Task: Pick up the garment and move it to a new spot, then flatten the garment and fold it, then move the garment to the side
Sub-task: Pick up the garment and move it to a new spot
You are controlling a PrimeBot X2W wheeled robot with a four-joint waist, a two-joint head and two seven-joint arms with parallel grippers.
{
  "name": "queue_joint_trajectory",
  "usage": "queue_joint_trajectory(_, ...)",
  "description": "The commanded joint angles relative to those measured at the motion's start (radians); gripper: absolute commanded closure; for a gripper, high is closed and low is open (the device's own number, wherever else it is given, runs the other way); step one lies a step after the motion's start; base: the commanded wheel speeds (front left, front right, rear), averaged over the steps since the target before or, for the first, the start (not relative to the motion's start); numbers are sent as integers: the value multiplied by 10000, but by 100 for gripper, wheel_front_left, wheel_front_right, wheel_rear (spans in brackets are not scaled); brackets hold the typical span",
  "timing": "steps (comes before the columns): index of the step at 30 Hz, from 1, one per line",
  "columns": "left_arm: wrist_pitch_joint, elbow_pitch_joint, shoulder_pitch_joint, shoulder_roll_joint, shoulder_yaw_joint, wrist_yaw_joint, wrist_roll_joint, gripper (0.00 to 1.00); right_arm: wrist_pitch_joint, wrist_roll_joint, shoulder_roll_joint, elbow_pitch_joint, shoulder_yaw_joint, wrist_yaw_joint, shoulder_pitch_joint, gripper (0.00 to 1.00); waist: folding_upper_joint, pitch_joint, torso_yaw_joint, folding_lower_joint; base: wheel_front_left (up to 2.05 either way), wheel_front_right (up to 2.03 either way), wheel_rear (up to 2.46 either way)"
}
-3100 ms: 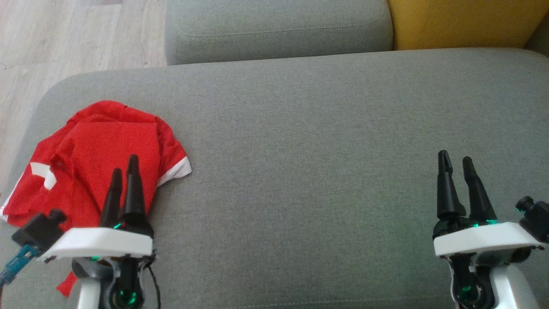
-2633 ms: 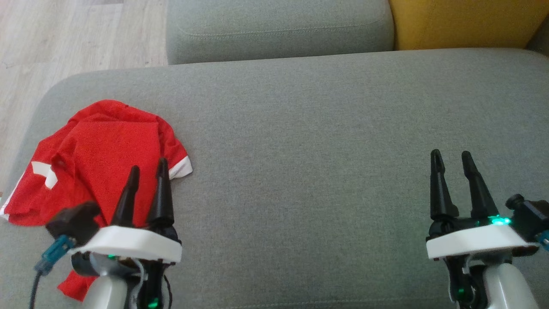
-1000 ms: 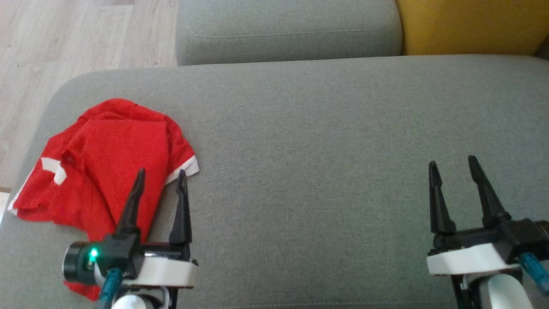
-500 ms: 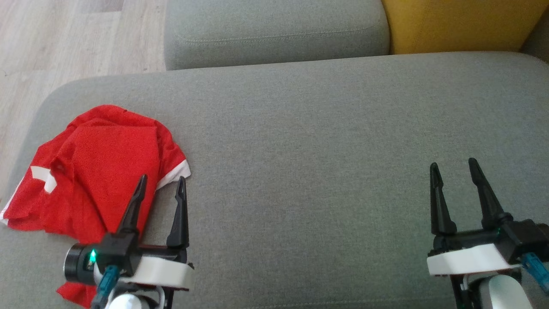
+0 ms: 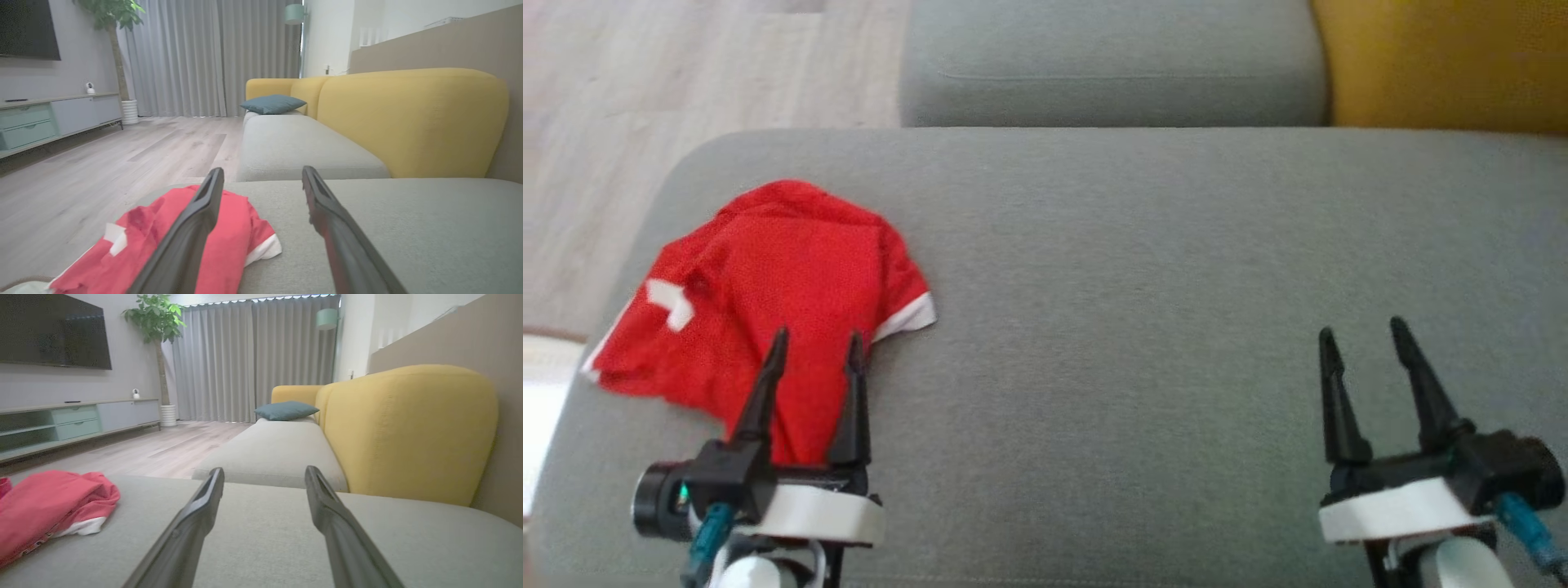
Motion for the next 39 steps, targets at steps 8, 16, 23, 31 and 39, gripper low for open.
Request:
queue_joint_trajectory(8,-61,-122,-31,-62,928,-183,-386,0,-109,179,-85,-251,656,40,82,0,0,-266,1625,0,0,0,0)
queue_joint_trajectory(16,-61,-96,116,-79,1285,-426,-288,0,-109,427,-85,-202,995,40,260,0,0,-454,2997,0,0,0,0)
queue_joint_trajectory(23,-61,-185,279,-85,1547,-561,-231,0,-109,530,-85,-141,1308,40,268,0,0,-417,3743,0,0,0,0)
queue_joint_trajectory(31,-61,-299,317,-87,1726,-570,-340,0,-109,599,-85,-50,1433,40,26,0,0,-239,3938,0,0,0,0)
queue_joint_trajectory(39,-61,-277,219,-88,1739,-602,-377,0,-109,628,-85,-44,1270,40,-26,0,0,-244,3878,0,0,0,0)
